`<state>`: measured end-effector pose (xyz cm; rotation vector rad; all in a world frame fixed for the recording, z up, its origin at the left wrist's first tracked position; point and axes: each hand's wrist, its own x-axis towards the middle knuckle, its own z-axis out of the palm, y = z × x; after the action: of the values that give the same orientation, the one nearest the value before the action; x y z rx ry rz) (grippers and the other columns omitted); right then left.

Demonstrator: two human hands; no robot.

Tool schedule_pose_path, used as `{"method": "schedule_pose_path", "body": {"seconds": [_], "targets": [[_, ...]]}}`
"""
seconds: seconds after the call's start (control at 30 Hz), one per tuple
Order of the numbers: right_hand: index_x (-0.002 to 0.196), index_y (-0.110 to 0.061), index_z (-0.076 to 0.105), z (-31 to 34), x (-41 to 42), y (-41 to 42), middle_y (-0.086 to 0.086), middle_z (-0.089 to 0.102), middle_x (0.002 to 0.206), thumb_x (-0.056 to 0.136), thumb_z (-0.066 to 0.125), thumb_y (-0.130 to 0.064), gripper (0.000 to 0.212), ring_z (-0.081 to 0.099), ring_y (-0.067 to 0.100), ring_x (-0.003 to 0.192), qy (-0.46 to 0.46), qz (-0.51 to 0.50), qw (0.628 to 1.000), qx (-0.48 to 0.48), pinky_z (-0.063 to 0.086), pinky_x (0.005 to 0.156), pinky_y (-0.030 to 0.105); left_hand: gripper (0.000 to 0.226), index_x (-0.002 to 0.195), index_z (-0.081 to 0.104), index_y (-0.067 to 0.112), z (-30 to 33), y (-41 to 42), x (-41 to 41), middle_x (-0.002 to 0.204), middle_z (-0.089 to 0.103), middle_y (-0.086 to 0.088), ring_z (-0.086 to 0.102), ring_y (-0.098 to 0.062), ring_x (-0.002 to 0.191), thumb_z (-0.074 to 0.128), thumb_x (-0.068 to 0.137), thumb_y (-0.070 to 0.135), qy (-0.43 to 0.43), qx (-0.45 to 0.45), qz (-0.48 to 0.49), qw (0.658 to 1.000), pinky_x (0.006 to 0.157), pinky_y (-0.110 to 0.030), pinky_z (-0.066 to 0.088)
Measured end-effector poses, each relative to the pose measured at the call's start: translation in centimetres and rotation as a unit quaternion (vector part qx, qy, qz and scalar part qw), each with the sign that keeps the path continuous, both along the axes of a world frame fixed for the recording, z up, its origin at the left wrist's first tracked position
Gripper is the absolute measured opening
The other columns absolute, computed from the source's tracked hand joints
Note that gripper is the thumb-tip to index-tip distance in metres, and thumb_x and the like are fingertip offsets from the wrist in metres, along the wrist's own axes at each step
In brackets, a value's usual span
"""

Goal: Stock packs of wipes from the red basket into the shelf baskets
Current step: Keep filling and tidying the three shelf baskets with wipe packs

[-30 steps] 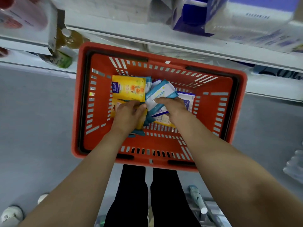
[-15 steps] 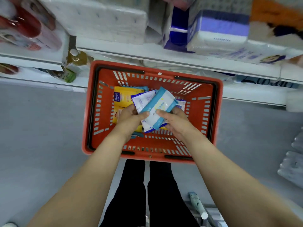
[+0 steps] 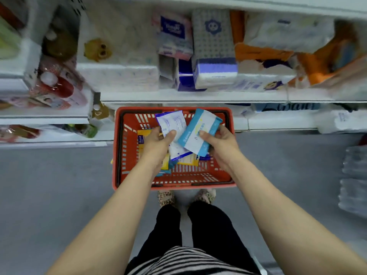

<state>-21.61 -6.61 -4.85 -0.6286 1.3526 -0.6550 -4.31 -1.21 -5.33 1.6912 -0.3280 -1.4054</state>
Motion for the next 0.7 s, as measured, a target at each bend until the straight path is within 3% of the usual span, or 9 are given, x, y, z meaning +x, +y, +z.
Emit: {"method": "schedule_pose_path", "body": {"seconds": [0.1, 0.23, 0.33, 0.43, 0.57, 0.7], "targets": [[0.108, -0.012, 0.061, 2.8, -1.0, 0.6, 0.012, 0.072, 0.110, 0.082, 0.076, 0.002, 0.033, 0.072, 0.027, 0.099, -0.018, -0.048, 0.998, -0.029, 0.060, 0.080, 0.042, 0.021, 0.111, 0.064, 0.021, 3.2, -0.9, -2.6, 0.111, 0.074, -0.004, 0.074, -0.021, 0.096, 0.070, 0.091, 0.022, 0.039, -0.047, -0.009, 0.998, 0.081, -0.041, 0.060], [0.116, 0.003, 0.063, 6.4, -4.4, 0.6, 0.018, 0.074, 0.107, 0.081, 0.077, -0.003, 0.038, 0.073, 0.030, 0.096, -0.047, -0.064, 0.997, -0.025, 0.060, 0.084, 0.042, 0.038, 0.118, 0.061, 0.013, 6.5, -1.8, -6.2, 0.111, 0.074, -0.006, 0.074, -0.020, 0.094, 0.076, 0.083, 0.006, 0.025, -0.089, -0.033, 0.995, 0.080, -0.037, 0.061], [0.117, 0.001, 0.059, 9.0, -9.1, -0.4, 0.015, 0.073, 0.107, 0.086, 0.074, -0.008, 0.035, 0.073, 0.023, 0.094, -0.074, -0.061, 0.993, -0.071, 0.060, 0.076, 0.034, 0.036, 0.118, 0.063, 0.012, 8.5, -2.8, -9.7, 0.111, 0.074, -0.008, 0.074, -0.021, 0.094, 0.073, 0.085, 0.001, 0.013, -0.111, -0.034, 0.993, 0.079, -0.039, 0.061], [0.115, -0.005, 0.059, 11.6, -15.9, -2.4, 0.009, 0.073, 0.100, 0.087, 0.073, -0.008, 0.032, 0.072, 0.019, 0.088, -0.015, -0.047, 0.987, -0.150, 0.059, 0.072, 0.029, 0.031, 0.111, 0.064, 0.017, 10.3, -4.3, -14.8, 0.112, 0.074, -0.006, 0.074, -0.022, 0.097, 0.072, 0.085, 0.001, 0.007, -0.142, -0.042, 0.989, 0.085, -0.043, 0.060], [0.102, -0.015, 0.068, 14.4, -26.3, -4.2, 0.011, 0.075, 0.103, 0.083, 0.076, -0.005, 0.023, 0.073, 0.025, 0.093, 0.064, 0.051, 0.976, -0.201, 0.060, 0.080, 0.039, 0.027, 0.108, 0.065, 0.017, 13.1, -6.5, -23.9, 0.110, 0.074, -0.006, 0.072, -0.022, 0.101, 0.071, 0.087, 0.002, -0.006, -0.192, -0.059, 0.980, 0.090, -0.042, 0.058], [0.100, -0.011, 0.068, 16.0, -36.5, -5.3, 0.011, 0.075, 0.102, 0.083, 0.076, -0.004, 0.021, 0.073, 0.026, 0.093, 0.079, -0.024, 0.972, -0.220, 0.059, 0.088, 0.043, 0.026, 0.115, 0.063, 0.012, 15.2, -9.5, -33.6, 0.115, 0.072, -0.011, 0.071, -0.023, 0.102, 0.066, 0.091, 0.002, -0.002, -0.238, -0.091, 0.967, 0.088, -0.039, 0.059]]}}
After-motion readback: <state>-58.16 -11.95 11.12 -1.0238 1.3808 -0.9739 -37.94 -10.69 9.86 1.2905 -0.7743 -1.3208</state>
